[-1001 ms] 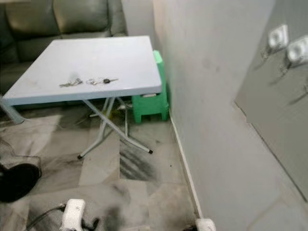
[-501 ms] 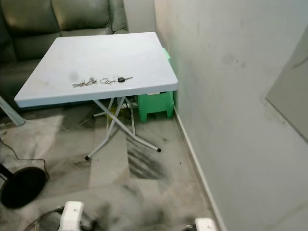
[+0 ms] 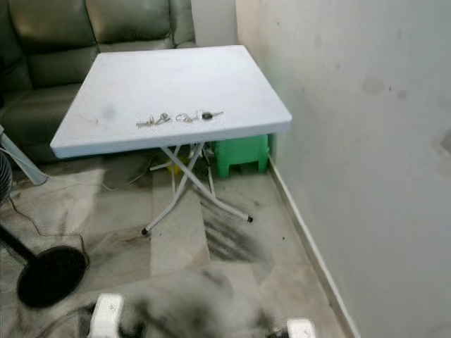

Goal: Hang keys on a hook

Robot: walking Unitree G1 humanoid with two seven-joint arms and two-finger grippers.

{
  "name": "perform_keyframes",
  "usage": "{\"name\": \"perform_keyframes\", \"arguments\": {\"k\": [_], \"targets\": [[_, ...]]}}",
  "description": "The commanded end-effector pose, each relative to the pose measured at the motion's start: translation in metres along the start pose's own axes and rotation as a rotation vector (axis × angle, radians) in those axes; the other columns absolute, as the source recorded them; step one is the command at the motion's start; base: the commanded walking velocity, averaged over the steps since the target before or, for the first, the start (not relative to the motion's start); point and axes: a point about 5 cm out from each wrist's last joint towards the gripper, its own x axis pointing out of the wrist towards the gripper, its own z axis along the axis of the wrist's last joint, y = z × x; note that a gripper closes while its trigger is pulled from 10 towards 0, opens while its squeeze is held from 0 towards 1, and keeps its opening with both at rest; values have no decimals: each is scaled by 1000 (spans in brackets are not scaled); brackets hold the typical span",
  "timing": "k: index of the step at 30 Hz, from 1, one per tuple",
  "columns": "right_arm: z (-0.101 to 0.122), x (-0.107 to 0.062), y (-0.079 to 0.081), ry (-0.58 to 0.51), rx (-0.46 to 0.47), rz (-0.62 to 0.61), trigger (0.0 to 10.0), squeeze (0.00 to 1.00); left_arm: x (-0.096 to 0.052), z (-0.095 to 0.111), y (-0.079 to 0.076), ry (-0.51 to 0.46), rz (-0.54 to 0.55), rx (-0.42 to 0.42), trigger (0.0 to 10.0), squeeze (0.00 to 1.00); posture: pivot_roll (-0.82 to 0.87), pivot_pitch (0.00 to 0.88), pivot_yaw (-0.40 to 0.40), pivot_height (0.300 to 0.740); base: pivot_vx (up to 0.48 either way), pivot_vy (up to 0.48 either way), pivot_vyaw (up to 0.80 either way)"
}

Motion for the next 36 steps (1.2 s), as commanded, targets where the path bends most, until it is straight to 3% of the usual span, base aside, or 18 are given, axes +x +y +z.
{"name": "perform_keyframes", "arguments": {"k": [1,11,18,36], "targets": [[0,1,9,3,13,24,10000,0,-3,0,15,0,40,4,10000,0,-79,0,18,740,0,476,0],[-2,1,12,5,27,29,10000,0,-3,-2,16,3,45,2,10000,0,-79,0,23,740,0,451,0],[-5,0,12,19,-11,35,10000,0,-4,-2,16,4,48,16,10000,0,-79,0,25,740,0,0,0],[-3,1,14,14,12,30,10000,0,-3,-3,15,20,61,-2,10000,0,-76,0,24,740,0,0,696]]}}
